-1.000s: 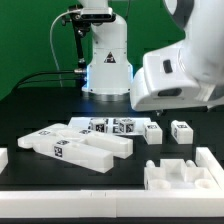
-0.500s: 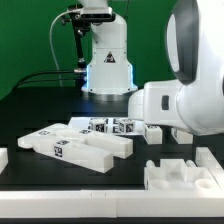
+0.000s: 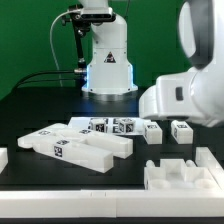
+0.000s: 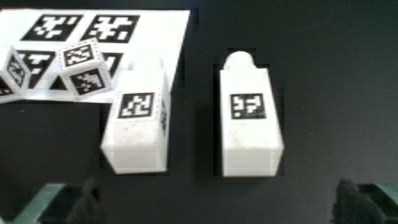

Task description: Assemble chair

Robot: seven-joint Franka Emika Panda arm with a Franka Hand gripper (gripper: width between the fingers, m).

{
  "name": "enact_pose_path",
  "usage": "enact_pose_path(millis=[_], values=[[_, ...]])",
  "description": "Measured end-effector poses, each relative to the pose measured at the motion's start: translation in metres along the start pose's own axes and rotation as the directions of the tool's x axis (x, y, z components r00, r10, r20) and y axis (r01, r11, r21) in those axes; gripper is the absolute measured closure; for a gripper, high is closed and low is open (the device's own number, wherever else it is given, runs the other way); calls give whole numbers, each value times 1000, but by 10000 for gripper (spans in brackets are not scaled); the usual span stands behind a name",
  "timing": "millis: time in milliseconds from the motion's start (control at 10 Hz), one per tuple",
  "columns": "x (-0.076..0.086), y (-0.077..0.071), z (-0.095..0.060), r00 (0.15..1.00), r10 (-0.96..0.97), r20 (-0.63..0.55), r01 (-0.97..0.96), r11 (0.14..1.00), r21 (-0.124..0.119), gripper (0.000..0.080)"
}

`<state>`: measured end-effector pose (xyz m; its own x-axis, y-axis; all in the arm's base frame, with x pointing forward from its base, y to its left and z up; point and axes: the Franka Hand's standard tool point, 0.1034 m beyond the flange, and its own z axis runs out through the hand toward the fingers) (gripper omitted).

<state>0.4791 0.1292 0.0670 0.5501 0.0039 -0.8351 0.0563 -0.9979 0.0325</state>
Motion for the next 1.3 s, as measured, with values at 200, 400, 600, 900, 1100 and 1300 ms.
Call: enact_pose_path(millis=[200,400,600,900,1100,1300], values=[[2,4,3,1000,7,17,-7,1000,8,150],[4,4,4,1000,13,14,-13,1000,9,150],[15,-3,38,994,105,-20,-104,994,16,150],[15,-11,51,993,117,-12,-117,993,9,150],[16,-10,52,993,118,-10,-118,993,9,150],[16,-16,57,991,131,-12,-131,991,8,150]])
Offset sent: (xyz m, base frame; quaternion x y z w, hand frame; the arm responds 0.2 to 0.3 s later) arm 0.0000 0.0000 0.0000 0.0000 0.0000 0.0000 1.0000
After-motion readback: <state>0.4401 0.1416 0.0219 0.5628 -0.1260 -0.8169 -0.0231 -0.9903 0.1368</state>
